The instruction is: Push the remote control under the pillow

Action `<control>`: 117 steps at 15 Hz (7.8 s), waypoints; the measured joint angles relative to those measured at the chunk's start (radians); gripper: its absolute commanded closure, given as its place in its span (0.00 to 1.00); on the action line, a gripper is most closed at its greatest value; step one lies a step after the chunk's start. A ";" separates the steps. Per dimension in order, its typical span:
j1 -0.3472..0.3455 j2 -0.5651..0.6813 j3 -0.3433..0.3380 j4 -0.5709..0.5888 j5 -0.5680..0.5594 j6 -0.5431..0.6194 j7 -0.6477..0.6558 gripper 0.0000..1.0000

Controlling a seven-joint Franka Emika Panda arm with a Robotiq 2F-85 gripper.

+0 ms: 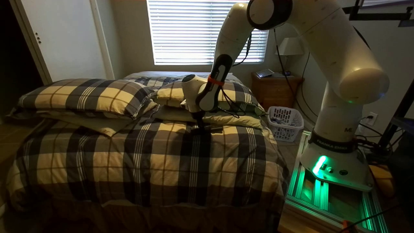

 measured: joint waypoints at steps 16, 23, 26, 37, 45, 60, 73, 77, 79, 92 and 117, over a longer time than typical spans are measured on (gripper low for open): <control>0.003 -0.130 0.062 -0.060 -0.323 -0.024 -0.298 0.72; -0.058 -0.144 0.064 -0.063 -0.479 0.001 -0.444 0.72; -0.098 -0.144 0.087 -0.067 -0.480 0.013 -0.532 0.72; -0.248 -0.233 0.208 -0.172 -0.268 0.044 -1.042 0.72; -0.244 -0.248 0.182 -0.174 -0.200 -0.095 -1.079 0.47; -0.292 -0.242 0.132 -0.252 -0.204 0.206 -1.239 0.72; -0.265 -0.249 -0.034 -0.303 -0.442 0.476 -1.306 0.00; -0.265 -0.253 -0.034 -0.297 -0.441 0.491 -1.303 0.00; -0.269 -0.255 -0.027 -0.297 -0.439 0.490 -1.301 0.00; -0.239 -0.226 0.026 -0.340 -0.395 0.324 -1.144 0.00; 0.005 -0.041 -0.223 -0.256 -0.435 0.533 -1.105 0.71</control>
